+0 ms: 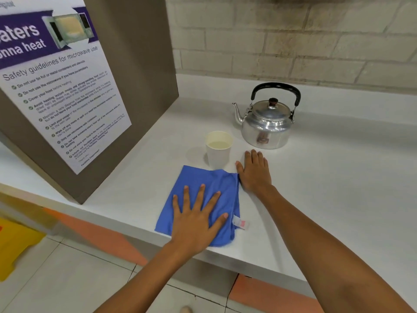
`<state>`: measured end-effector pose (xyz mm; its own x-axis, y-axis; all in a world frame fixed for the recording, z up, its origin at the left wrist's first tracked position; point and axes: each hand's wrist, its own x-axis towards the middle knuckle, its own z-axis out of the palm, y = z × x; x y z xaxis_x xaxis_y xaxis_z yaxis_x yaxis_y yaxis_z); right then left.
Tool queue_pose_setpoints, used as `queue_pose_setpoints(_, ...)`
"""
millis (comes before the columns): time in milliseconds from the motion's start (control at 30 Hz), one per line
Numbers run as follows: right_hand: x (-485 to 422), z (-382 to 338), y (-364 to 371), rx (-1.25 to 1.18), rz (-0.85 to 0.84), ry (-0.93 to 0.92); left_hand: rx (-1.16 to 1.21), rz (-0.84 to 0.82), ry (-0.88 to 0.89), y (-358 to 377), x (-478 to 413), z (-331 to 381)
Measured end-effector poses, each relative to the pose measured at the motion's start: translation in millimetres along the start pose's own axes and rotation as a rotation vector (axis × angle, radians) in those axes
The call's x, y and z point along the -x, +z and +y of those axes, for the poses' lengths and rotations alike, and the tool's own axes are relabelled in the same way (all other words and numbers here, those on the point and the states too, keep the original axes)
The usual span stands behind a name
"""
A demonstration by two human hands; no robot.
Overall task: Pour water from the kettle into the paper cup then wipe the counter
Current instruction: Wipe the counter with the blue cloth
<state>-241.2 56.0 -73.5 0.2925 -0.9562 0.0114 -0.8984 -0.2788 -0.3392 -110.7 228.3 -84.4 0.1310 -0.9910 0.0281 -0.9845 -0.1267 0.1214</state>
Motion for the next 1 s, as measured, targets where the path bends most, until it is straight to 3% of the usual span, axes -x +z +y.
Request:
queue_pose_setpoints(133, -1.4, 4.0, -5.7, -0.116, -0.044, 0.003, 0.036, -0.035, -0.019, 0.8, -3.2, 26.0)
queue_pose_setpoints(300, 15.8, 5.6, -24.3, -0.434, 0.041, 0.048, 0.087, -0.062, 0.011, 6.7, -6.2, 71.2)
queue_pose_setpoints(467, 48.2, -4.7, -36.0, -0.48, 0.173, 0.032, 0.13, -0.143, 0.114, -1.2, -16.1, 103.4)
queue_pose_setpoints(533, 63.9, -10.2, -36.2, -0.495, 0.185, 0.05, 0.251, -0.146, 0.166, -12.0, -21.5, 95.3)
queue_pose_setpoints(633, 86.2, -17.9, -27.3, -0.384, 0.191, 0.023, 0.579, 0.122, 0.186, -33.9, -24.2, 51.0)
queue_pose_setpoints(700, 97.8, -24.7, -12.8, -0.226, 0.098, 0.034, 0.588, 0.295, 0.107, -41.8, -29.7, 12.6)
queue_pose_setpoints(767, 105.2, -30.7, 4.5, -0.059, 0.022, 0.049, 0.544, 0.348, 0.015, -41.9, -42.0, -17.2)
queue_pose_setpoints(933, 99.4, -27.3, 23.4, 0.11, 0.051, 0.084, 0.21, 0.011, -0.049, -19.0, -84.5, -42.0)
queue_pose_setpoints(1000, 88.5, -19.6, 23.2, 0.115, 0.071, 0.102, 0.134, -0.039, -0.052, -10.3, -94.5, -44.2)
